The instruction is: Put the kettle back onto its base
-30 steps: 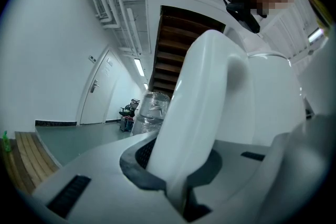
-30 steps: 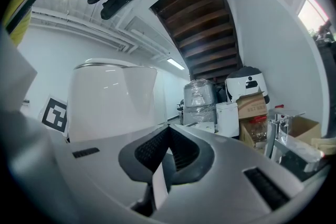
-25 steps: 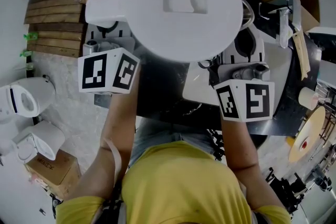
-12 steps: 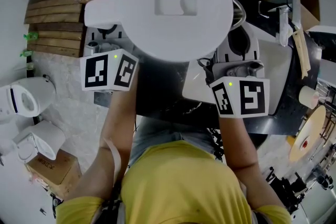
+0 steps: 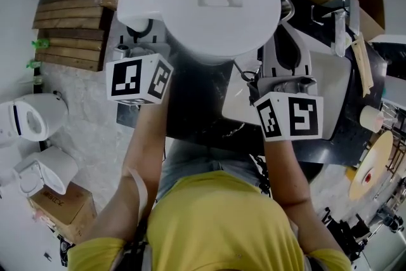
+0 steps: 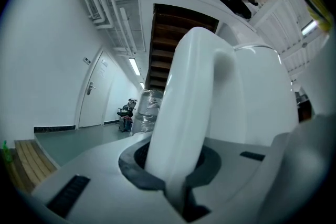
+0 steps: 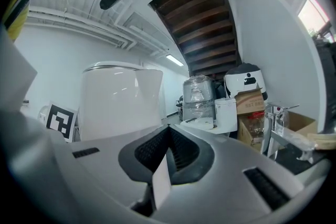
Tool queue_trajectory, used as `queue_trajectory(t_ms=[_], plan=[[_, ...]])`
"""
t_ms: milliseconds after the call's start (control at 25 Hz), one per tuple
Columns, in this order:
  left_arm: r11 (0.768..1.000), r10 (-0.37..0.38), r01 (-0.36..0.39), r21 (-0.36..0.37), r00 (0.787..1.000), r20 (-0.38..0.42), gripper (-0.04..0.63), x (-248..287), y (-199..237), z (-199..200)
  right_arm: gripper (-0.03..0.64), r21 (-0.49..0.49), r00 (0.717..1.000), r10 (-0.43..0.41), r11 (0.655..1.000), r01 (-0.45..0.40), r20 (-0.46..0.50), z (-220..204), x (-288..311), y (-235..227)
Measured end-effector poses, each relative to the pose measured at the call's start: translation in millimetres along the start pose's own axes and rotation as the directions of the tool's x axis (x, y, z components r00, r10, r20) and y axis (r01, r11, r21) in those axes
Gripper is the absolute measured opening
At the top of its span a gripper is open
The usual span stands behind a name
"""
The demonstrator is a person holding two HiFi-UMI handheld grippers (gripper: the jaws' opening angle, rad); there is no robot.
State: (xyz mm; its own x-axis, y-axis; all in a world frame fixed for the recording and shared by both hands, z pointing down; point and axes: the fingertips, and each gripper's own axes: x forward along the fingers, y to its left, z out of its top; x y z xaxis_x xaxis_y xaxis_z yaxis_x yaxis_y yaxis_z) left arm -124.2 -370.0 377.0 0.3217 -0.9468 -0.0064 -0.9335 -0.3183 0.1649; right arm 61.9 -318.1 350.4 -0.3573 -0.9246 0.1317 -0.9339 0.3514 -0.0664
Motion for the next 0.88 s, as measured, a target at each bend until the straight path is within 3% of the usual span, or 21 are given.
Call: queue_trajectory(t_ms=[120,440,880], plan=[[1.0,0.004,-0.004,0.02,1.0,-0.013,0.034,0,-3,-1,0.015,-0.001,1.0,-0.003,1.0,0.003,-0.002,0,-3,-1],[0.999,0.024,-0.023,0.033,0.999,-0.036,0.167,-8,0,3,0.015,-0.005,1.0,-0.007,1.0,0.007,-0.001,3,-9,1],[0.997,0.077,-0.074,0.031,0.992,-0.097,0.193,-34,1,-1,0.015,-0.012,1.0,0.007,1.0,-0.007,0.01,10,-24,11]])
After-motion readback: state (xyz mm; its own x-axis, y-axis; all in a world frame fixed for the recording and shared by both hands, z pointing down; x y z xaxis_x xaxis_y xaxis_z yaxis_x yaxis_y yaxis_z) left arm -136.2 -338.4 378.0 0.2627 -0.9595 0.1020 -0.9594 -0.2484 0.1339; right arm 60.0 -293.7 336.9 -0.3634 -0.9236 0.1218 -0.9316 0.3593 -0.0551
